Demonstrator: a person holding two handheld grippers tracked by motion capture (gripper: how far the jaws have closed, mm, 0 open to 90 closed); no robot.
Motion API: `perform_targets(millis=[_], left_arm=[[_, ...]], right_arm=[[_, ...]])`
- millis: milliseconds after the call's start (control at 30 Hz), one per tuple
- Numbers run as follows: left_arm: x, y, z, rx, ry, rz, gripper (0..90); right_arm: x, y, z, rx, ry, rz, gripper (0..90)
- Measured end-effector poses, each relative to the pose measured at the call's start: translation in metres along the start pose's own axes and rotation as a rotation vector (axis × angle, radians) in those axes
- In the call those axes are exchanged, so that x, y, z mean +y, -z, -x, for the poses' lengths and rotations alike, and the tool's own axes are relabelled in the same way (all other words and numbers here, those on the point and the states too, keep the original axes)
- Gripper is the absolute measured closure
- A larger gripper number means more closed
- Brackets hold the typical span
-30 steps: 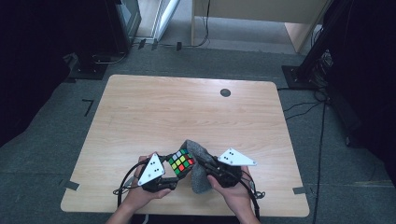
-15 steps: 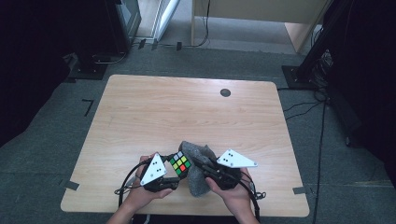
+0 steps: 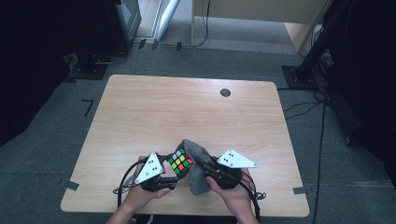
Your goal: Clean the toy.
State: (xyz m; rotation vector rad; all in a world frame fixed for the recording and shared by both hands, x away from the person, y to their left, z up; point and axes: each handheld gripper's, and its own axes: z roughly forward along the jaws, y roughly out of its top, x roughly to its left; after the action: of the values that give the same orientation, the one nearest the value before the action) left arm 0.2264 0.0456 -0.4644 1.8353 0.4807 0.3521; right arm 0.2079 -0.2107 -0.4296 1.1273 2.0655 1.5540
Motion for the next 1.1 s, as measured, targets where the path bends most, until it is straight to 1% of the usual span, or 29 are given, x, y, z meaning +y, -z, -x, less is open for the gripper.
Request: perform_targets(millis=[67,100,133,167,200,233,267,300,333,400,433,467,500,533,600,667,733,767,800,833,867,900,933,967,1000,1067,1100], left_arm=[[0.0,0.0,-0.001,-0.003,-0.002,-0.001,34.6],[0.0,-0.001,-0.001,0.003,-0.005,-0.005,34.6],[0.0,-0.002,-0.001,0.006,-0.008,-0.008,34.6],[0.0,-0.003,-0.001,0.002,-0.01,-0.013,34.6],[-0.001,-0.004,-0.001,0.0,-0.011,-0.014,34.6],[-0.001,-0.004,0.0,-0.001,-0.012,-0.014,34.7],[-0.001,-0.003,0.0,0.002,-0.015,-0.013,34.6],[0.0,-0.003,0.001,0.006,-0.02,-0.011,34.6],[0.0,-0.002,0.0,0.007,-0.022,-0.012,34.6],[0.0,-0.001,0.0,0.008,-0.018,-0.006,34.6],[0.0,-0.001,0.0,0.008,-0.018,-0.009,34.6],[0.0,-0.002,0.0,0.007,-0.017,-0.01,34.6],[0.0,-0.003,0.001,0.006,-0.018,-0.013,34.6],[0.0,-0.004,0.001,0.003,-0.02,-0.022,34.6],[-0.002,-0.007,0.002,-0.005,-0.024,-0.04,34.6],[-0.002,-0.009,0.004,-0.003,-0.028,-0.05,34.5],[-0.001,-0.008,0.006,0.0,-0.031,-0.045,34.5],[0.0,-0.007,0.006,0.01,-0.042,-0.048,34.5],[0.0,-0.006,0.006,0.009,-0.045,-0.043,34.5],[0.0,-0.005,0.006,0.004,-0.039,-0.031,34.5],[0.0,-0.004,0.005,0.001,-0.033,-0.021,34.5],[0.001,-0.003,0.004,-0.001,-0.031,-0.017,34.5],[0.002,-0.003,0.004,-0.002,-0.027,-0.015,34.5],[0.001,-0.003,0.004,-0.005,-0.026,-0.015,34.5],[0.001,-0.004,0.004,-0.002,-0.026,-0.019,34.5],[0.0,-0.006,0.005,0.004,-0.037,-0.033,34.5],[0.0,-0.006,0.005,-0.003,-0.037,-0.031,34.5]], right_arm=[[-0.003,0.0,0.007,0.013,-0.062,-0.007,74.1],[-0.002,0.001,0.006,0.019,-0.067,-0.002,74.2],[0.0,0.003,0.001,0.032,-0.052,0.01,74.1],[0.004,0.005,-0.005,0.052,-0.027,0.026,74.1],[0.007,0.006,-0.011,0.06,0.003,0.036,74.1],[0.01,0.006,-0.016,0.057,0.027,0.041,74.1],[0.01,0.006,-0.017,0.05,0.038,0.04,74.1],[0.008,0.004,-0.014,0.044,0.035,0.039,74.0],[0.005,0.002,-0.009,0.033,0.016,0.027,74.0],[-0.003,-0.002,0.005,0.011,-0.04,-0.004,74.1],[-0.005,-0.002,0.009,0.017,-0.062,-0.007,74.0],[-0.005,-0.002,0.01,0.027,-0.07,-0.006,73.9],[-0.003,0.0,0.009,0.035,-0.062,0.0,73.8],[-0.001,0.002,0.006,0.053,-0.053,0.015,73.7],[0.006,0.006,-0.003,0.089,-0.025,0.045,73.5],[0.011,0.008,-0.013,0.096,0.036,0.055,73.1],[0.011,0.006,-0.018,0.078,0.085,0.044,72.9],[0.009,0.005,-0.017,0.072,0.081,0.043,72.7],[0.007,0.004,-0.012,0.086,0.041,0.052,72.7],[0.004,0.003,-0.007,0.091,0.0,0.046,72.8],[0.002,0.001,-0.002,0.069,-0.008,0.031,72.8],[0.0,0.0,0.001,0.044,-0.005,0.018,72.8],[-0.001,0.0,0.004,0.04,-0.014,0.011,72.9],[-0.001,0.002,0.005,0.05,-0.032,0.013,72.9],[0.001,0.003,0.004,0.06,-0.032,0.022,72.8],[0.006,0.006,-0.004,0.097,-0.009,0.04,72.7],[0.008,0.007,-0.008,0.114,0.003,0.048,72.6]])
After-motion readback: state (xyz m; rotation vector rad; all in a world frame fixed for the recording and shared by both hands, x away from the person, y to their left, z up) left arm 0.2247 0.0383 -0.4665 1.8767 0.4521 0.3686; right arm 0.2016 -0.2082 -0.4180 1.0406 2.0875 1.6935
